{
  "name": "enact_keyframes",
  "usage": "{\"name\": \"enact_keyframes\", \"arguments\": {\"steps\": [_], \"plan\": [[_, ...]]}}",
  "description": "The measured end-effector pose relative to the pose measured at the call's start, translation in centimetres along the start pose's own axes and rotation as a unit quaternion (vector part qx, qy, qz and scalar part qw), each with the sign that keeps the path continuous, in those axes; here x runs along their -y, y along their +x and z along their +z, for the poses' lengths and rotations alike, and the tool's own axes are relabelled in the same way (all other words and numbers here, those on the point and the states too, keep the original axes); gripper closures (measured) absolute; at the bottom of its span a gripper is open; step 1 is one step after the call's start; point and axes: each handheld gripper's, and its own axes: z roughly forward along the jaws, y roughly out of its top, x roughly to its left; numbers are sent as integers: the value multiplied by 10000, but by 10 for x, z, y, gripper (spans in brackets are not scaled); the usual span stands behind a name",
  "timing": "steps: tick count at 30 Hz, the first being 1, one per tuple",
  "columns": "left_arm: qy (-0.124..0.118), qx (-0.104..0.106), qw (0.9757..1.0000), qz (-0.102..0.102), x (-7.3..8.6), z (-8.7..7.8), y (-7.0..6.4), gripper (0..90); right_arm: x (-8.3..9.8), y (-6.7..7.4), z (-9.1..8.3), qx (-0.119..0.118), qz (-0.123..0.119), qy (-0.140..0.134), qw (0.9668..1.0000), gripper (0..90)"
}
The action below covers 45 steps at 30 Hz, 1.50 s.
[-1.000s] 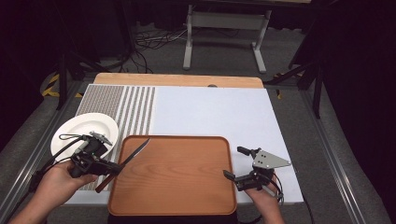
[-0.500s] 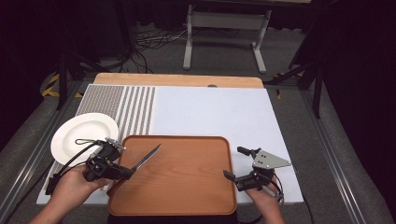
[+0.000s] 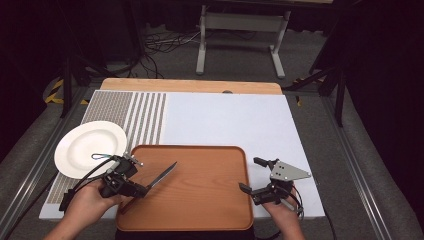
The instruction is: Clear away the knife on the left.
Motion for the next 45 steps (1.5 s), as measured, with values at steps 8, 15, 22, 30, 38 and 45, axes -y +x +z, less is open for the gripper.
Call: {"name": "enact_keyframes", "arguments": {"steps": [8,15,22,30,38,45], "plan": [[144,-21,9999,-76,-3,8,0,776,0,0,0,-19,-12,7,10000,29],[273,-50,9996,-40,-5,13,-1,776,0,0,0,-20,-12,3,10000,30],[380,-45,9992,-72,-7,17,-1,776,0,0,0,-29,-4,6,10000,30],[462,-31,9989,-97,-7,19,-1,775,0,0,0,-41,12,-4,10000,30],[555,81,9984,-70,-8,19,1,752,0,0,0,-48,17,-6,10000,29],[251,403,9982,374,-8,17,-1,447,0,0,0,-43,17,-3,10000,29]]}}
